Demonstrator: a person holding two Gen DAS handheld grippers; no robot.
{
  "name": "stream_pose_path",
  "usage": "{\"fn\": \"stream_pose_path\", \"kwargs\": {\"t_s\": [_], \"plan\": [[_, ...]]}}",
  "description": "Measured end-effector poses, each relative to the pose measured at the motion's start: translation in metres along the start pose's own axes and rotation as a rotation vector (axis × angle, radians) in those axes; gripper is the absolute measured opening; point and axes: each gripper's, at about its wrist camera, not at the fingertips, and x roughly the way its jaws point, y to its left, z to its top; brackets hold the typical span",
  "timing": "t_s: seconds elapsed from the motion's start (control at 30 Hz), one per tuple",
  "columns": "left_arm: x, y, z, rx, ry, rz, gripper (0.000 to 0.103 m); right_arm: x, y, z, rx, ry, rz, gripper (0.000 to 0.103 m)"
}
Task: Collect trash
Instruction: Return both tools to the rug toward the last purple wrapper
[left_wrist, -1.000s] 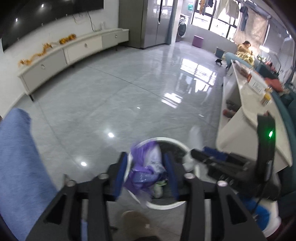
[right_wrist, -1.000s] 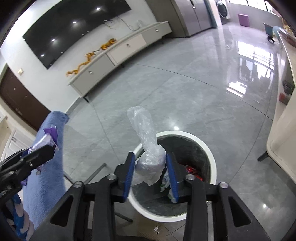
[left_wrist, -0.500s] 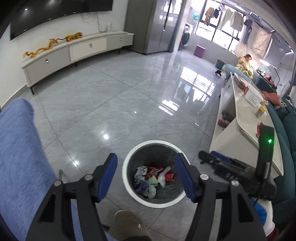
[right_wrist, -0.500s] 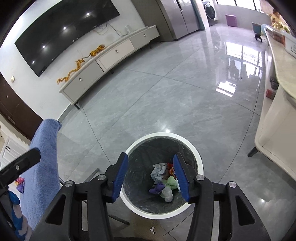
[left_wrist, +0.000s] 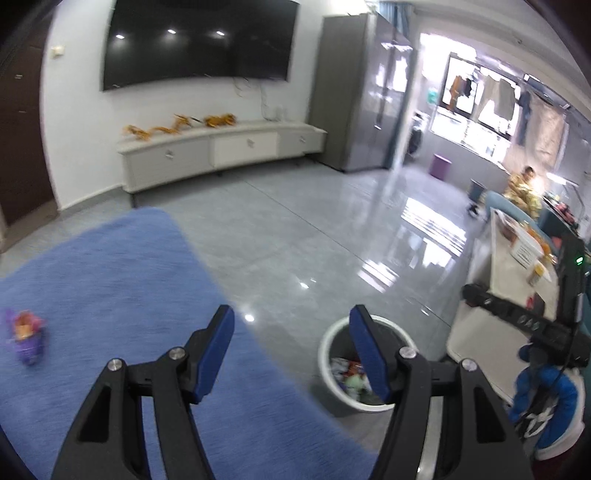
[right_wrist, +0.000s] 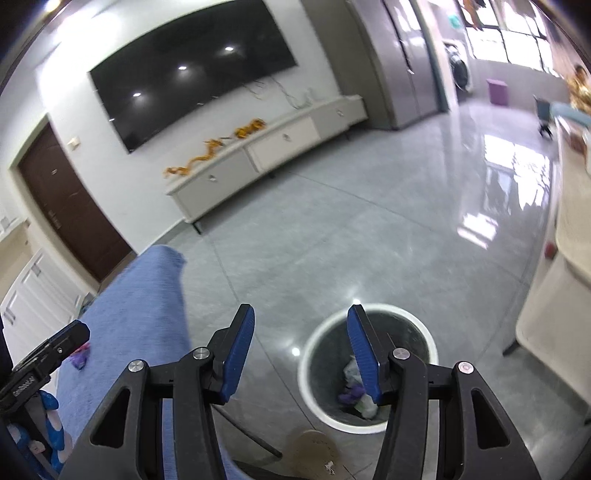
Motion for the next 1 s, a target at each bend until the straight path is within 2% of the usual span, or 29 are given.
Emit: {"fn": "stream_pose_path", "kwargs": {"t_s": [0.17, 0.3, 0.4, 0.53, 0.77, 0.87, 1.0], "plan": [[-0.043, 0.059, -0.01, -0.09, -0.044, 0.094, 0.063, -0.018, 0.053, 0.005, -0.094, -0.025, 0.057, 0.054], [-0.078, 0.098, -0.025, -0.156, -0.092, 0.212, 0.063, -0.028, 0.092, 0.003, -0.162, -0.028, 0.095, 0.056], [-0.094, 0.126, -0.037, -0.192, -0.109, 0.267, 0.064, -0.031, 0.119, 0.0, -0.208, -0.019, 0.124, 0.057], [-0.106, 0.163, -0.056, -0.263, -0.097, 0.283, 0.064, -0.034, 0.158, -0.007, -0.282, 0.0, 0.158, 0.057], [-0.127, 0.25, -0.086, -0.363, -0.085, 0.332, 0.064, -0.038, 0.224, -0.014, -0.391, 0.007, 0.242, 0.057], [-0.127, 0.283, -0.094, -0.397, -0.067, 0.344, 0.064, -0.028, 0.259, -0.014, -0.43, 0.025, 0.292, 0.057], [-0.112, 0.314, -0.102, -0.434, -0.032, 0.32, 0.064, -0.002, 0.307, -0.02, -0.483, 0.073, 0.37, 0.057]]}}
